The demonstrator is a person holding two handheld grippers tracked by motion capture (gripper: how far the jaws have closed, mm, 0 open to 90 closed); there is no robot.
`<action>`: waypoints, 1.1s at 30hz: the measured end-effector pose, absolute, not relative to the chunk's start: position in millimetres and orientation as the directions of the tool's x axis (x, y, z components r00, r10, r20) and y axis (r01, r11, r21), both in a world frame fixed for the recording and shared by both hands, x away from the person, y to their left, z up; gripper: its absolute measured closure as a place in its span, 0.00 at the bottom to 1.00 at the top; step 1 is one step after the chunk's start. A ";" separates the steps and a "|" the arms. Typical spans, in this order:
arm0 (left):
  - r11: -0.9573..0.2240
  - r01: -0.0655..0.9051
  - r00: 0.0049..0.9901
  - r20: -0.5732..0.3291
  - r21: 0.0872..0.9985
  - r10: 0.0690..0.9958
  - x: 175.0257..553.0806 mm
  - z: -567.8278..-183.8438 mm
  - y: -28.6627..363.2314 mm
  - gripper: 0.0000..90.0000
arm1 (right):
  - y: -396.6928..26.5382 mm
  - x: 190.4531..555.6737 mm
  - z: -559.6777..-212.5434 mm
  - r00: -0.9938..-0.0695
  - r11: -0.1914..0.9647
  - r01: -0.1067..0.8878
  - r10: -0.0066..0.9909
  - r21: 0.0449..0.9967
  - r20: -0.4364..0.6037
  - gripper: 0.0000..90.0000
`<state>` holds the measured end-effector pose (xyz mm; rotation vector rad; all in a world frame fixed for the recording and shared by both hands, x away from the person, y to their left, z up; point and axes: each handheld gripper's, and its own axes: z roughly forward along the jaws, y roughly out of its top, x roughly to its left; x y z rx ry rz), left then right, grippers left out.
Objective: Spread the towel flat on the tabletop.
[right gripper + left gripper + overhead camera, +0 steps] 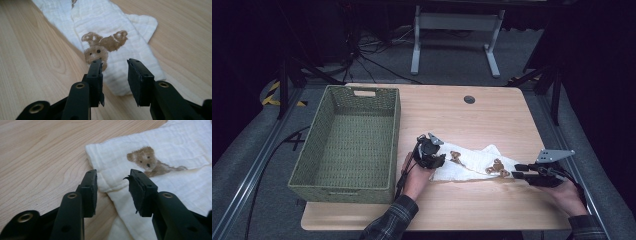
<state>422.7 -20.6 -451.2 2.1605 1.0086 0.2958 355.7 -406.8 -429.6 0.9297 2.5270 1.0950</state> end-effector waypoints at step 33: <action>-0.430 0.493 0.748 -0.116 0.757 0.653 372.0 -401.5 -13.7 0.98 | -413.7 336.2 -407.5 -0.795 0.488 0.408 0.606 0.772 0.037 0.99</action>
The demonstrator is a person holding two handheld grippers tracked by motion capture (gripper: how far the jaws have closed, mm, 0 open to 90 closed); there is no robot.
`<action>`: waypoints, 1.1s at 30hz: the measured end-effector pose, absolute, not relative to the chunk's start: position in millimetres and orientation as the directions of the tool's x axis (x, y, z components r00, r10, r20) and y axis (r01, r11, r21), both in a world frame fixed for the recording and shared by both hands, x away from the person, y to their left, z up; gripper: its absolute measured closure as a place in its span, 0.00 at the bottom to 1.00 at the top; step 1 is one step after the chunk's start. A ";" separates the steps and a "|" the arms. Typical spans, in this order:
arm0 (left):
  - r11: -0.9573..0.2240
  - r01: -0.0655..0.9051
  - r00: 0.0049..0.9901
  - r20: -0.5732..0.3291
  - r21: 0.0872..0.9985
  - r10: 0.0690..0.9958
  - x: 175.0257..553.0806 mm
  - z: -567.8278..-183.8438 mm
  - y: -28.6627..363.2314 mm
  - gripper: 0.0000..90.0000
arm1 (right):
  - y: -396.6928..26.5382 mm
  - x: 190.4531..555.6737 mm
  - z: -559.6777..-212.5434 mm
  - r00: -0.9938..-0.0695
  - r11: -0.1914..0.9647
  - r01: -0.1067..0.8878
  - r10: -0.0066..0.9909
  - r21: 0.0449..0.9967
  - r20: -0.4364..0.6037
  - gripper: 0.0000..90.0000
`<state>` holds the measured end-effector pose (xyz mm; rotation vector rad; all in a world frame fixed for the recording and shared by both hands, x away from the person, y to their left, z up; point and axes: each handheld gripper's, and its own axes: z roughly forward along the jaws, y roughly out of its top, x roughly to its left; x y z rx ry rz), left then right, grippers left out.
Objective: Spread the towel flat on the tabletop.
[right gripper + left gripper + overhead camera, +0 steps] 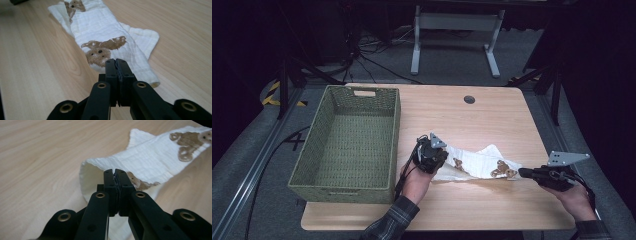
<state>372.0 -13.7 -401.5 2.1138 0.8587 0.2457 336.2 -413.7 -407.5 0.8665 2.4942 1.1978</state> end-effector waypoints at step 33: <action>-0.481 0.544 0.737 -0.117 0.688 0.666 324.8 -435.7 5.1 0.77 | -396.6 340.1 -420.6 -0.829 0.540 0.436 0.553 0.720 0.087 0.83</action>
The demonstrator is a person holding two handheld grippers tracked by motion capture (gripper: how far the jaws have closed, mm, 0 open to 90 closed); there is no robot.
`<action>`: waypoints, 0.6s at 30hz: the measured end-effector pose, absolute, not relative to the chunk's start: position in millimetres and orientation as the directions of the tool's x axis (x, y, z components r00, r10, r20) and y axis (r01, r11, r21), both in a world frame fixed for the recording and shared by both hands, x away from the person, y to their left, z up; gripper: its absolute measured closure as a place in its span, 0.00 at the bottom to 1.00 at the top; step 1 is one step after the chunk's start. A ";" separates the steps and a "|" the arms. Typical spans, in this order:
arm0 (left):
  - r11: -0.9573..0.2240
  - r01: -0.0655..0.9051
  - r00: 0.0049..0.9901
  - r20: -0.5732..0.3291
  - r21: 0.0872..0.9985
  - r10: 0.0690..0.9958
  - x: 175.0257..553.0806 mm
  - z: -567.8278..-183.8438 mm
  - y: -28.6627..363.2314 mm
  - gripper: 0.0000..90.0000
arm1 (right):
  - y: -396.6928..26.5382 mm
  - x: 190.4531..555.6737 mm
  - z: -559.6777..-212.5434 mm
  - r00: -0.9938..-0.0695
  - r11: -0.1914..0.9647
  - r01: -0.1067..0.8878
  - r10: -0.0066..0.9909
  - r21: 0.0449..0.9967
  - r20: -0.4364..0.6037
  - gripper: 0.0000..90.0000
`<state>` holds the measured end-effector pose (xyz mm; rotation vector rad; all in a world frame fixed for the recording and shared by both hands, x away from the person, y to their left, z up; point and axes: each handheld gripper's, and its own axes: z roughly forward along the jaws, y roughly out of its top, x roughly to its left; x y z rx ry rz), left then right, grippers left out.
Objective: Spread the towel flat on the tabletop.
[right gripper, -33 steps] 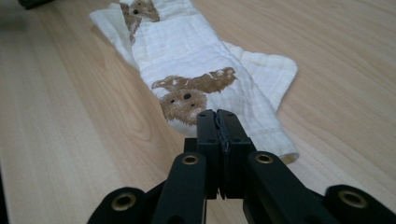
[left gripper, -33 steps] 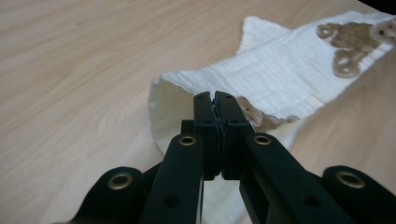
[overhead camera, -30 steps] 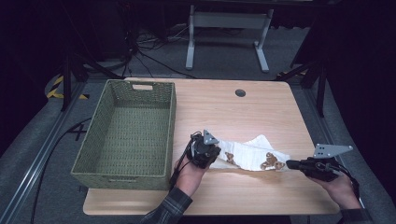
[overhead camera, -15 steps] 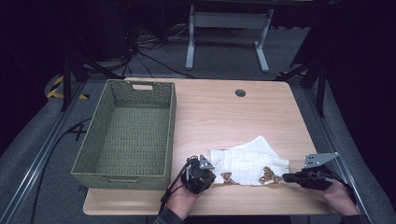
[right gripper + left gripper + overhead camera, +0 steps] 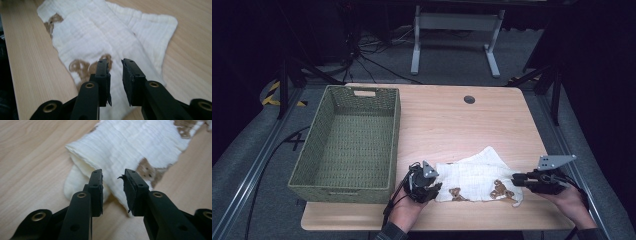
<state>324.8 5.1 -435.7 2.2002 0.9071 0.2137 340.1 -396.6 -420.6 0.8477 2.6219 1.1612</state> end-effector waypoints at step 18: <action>-0.477 0.577 0.671 -0.051 0.663 0.739 338.8 -446.5 5.4 0.82 | -290.5 354.1 -449.6 -0.931 0.693 0.329 0.351 0.641 0.098 0.99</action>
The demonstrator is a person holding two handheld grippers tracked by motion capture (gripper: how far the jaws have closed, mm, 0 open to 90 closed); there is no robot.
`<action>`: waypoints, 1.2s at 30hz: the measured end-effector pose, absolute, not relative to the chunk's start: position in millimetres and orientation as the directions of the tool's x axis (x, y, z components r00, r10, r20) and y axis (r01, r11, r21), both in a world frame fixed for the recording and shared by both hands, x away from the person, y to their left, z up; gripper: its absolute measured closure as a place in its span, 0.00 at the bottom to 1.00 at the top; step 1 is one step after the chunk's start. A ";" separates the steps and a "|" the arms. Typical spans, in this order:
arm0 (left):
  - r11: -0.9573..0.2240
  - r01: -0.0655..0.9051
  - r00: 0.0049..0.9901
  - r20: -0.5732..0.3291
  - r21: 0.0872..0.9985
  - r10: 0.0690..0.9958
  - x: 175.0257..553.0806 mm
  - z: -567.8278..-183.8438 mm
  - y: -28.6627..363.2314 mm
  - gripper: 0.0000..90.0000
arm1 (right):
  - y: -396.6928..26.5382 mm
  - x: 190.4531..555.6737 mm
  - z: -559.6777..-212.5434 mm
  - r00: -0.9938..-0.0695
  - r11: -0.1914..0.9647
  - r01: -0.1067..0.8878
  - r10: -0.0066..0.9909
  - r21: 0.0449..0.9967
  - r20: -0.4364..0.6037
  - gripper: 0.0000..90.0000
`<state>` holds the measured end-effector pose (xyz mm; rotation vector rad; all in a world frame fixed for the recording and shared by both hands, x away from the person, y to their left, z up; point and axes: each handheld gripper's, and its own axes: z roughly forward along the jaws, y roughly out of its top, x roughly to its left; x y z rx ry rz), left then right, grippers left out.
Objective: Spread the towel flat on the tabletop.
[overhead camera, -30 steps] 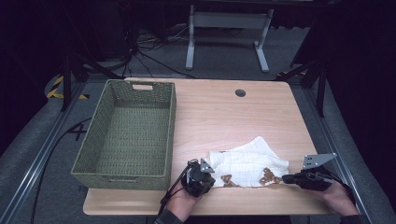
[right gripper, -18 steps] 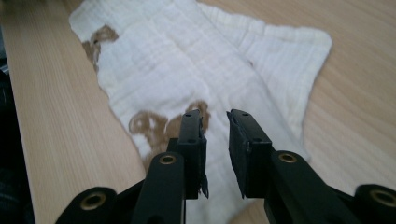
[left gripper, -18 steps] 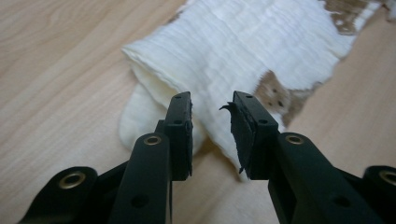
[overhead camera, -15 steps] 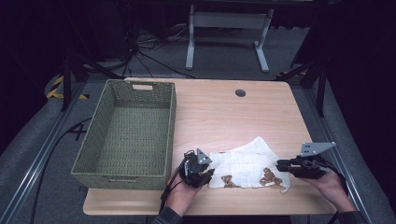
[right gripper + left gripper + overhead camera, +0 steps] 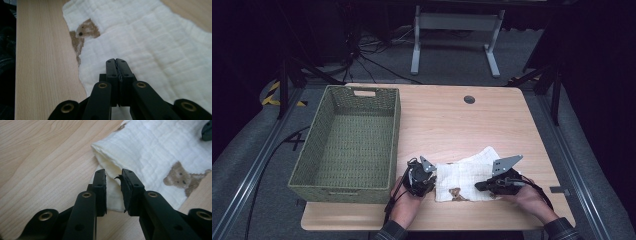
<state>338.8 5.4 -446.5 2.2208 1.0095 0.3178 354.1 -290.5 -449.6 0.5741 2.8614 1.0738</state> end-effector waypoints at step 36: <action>-0.456 0.598 0.544 0.083 0.659 0.835 427.7 -459.6 -23.9 0.99 | -312.6 346.2 -451.0 -0.936 0.715 0.335 0.330 0.613 0.127 1.00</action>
